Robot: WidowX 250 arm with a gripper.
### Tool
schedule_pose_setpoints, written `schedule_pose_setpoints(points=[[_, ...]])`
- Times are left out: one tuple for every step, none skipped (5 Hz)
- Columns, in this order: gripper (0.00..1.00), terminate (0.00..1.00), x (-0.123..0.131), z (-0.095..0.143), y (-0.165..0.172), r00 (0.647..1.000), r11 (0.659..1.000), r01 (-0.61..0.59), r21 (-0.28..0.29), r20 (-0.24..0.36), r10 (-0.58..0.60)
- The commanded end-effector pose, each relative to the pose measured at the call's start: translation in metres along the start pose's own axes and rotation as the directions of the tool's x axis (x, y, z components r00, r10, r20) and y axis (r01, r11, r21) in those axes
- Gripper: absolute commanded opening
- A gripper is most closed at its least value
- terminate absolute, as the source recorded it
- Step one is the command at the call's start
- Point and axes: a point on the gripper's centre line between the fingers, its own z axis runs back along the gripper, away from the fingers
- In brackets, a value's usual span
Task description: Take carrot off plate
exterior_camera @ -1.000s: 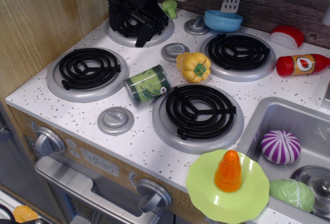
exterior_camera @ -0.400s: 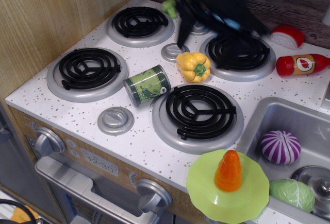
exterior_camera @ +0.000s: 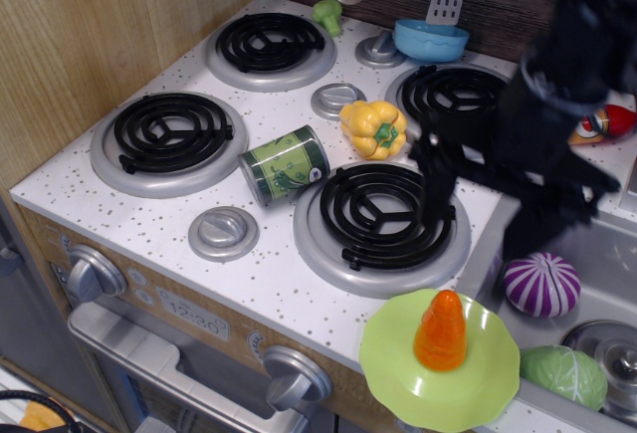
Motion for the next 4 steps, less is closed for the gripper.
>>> schedule_pose_setpoints(points=[[1.0,0.0,-0.011,0.008,-0.007,0.997,0.996,-0.004,-0.091,0.078,0.012],[1.0,0.0,-0.013,-0.002,-0.003,0.996,0.997,0.011,-0.077,0.086,-0.004],[1.0,0.0,-0.012,-0.009,0.009,0.996,0.997,0.036,-0.071,0.084,-0.03],[1.0,0.0,-0.013,-0.02,0.012,0.996,0.994,0.031,-0.101,0.082,-0.023]])
